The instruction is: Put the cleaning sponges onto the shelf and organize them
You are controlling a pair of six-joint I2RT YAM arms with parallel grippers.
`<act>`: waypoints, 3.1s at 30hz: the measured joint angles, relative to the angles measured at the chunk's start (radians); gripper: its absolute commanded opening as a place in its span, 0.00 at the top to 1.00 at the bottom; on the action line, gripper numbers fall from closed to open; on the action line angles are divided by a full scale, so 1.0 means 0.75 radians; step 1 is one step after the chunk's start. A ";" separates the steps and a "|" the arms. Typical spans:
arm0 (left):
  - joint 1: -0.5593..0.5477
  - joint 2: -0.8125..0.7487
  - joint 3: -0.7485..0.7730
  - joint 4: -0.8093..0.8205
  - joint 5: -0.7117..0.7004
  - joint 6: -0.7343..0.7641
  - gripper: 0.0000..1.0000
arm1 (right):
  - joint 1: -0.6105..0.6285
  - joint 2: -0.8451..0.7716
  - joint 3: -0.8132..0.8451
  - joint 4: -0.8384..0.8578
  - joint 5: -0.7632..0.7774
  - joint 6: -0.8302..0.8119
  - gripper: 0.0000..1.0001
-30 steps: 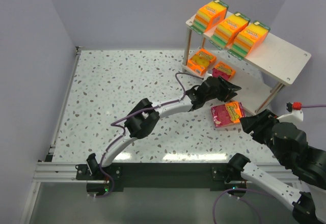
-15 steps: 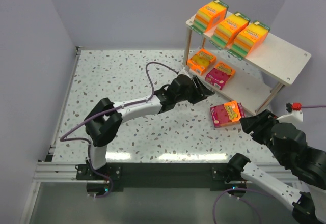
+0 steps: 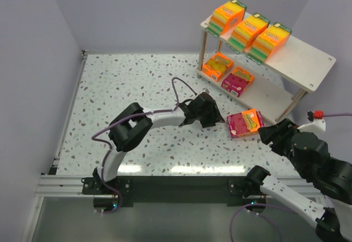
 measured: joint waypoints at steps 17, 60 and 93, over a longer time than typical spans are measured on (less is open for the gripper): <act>-0.079 0.218 0.142 0.192 0.140 -0.070 0.61 | 0.000 0.001 -0.004 0.001 -0.001 0.003 0.39; -0.114 0.511 0.805 0.106 -0.145 -0.840 0.96 | 0.000 -0.020 -0.012 0.000 -0.001 0.027 0.40; -0.021 -0.280 -0.048 0.401 0.031 -0.149 0.35 | 0.000 -0.043 -0.098 0.001 -0.040 0.008 0.35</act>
